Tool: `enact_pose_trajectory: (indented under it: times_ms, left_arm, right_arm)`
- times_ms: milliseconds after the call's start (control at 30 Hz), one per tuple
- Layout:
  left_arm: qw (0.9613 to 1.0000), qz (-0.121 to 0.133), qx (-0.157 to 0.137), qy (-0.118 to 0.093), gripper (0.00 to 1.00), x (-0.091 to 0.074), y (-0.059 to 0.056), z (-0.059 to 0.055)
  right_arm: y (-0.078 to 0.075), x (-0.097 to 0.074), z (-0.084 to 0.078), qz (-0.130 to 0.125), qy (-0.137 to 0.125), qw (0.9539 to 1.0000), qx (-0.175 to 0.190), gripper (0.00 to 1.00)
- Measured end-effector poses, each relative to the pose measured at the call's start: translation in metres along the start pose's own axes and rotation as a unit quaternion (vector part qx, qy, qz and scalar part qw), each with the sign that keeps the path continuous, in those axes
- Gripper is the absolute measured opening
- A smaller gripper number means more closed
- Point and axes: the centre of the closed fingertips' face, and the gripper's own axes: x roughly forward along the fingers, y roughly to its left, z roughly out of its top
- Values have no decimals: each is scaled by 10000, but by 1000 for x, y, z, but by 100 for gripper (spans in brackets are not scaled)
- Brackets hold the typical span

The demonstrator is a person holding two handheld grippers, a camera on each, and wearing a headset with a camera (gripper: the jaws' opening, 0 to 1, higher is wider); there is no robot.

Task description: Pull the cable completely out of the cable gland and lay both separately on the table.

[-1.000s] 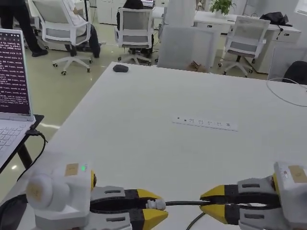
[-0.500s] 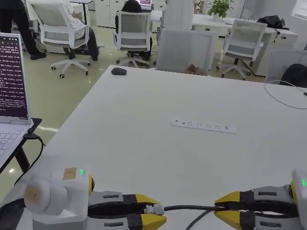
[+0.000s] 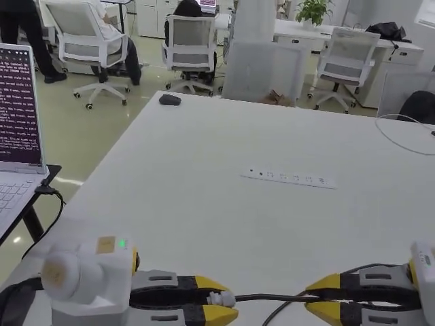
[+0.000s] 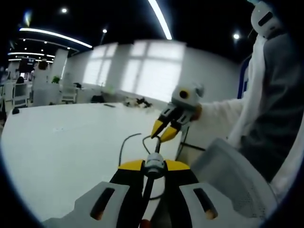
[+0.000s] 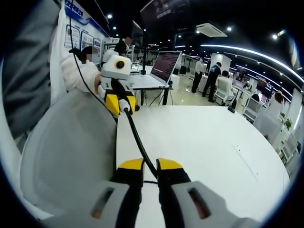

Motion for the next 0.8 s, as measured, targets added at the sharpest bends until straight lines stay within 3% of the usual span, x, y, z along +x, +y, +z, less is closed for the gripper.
enact_pose_trajectory:
  times_ms: [200,333,433,700,800]
  left_arm:
    - [9999,-127,37,99,17,5,-7,-4]
    - [9998,-119,52,160,17,4,-7,-6]
    - [9998,-111,50,157,17,4,-6,-6]
    - [9998,-92,94,138,17,5,-7,-5]
    - [9998,-105,97,122,17,5,-9,-4]
  right_arm:
    - [-4,-1,2,-91,-25,9999,124,10]
    - [-8,-1,10,-223,-49,9997,25,16]
    - [-6,0,18,-180,-65,9998,-104,16]
    - [17,20,42,323,-71,9974,-633,18]
    - [30,32,43,597,52,9939,-928,18]
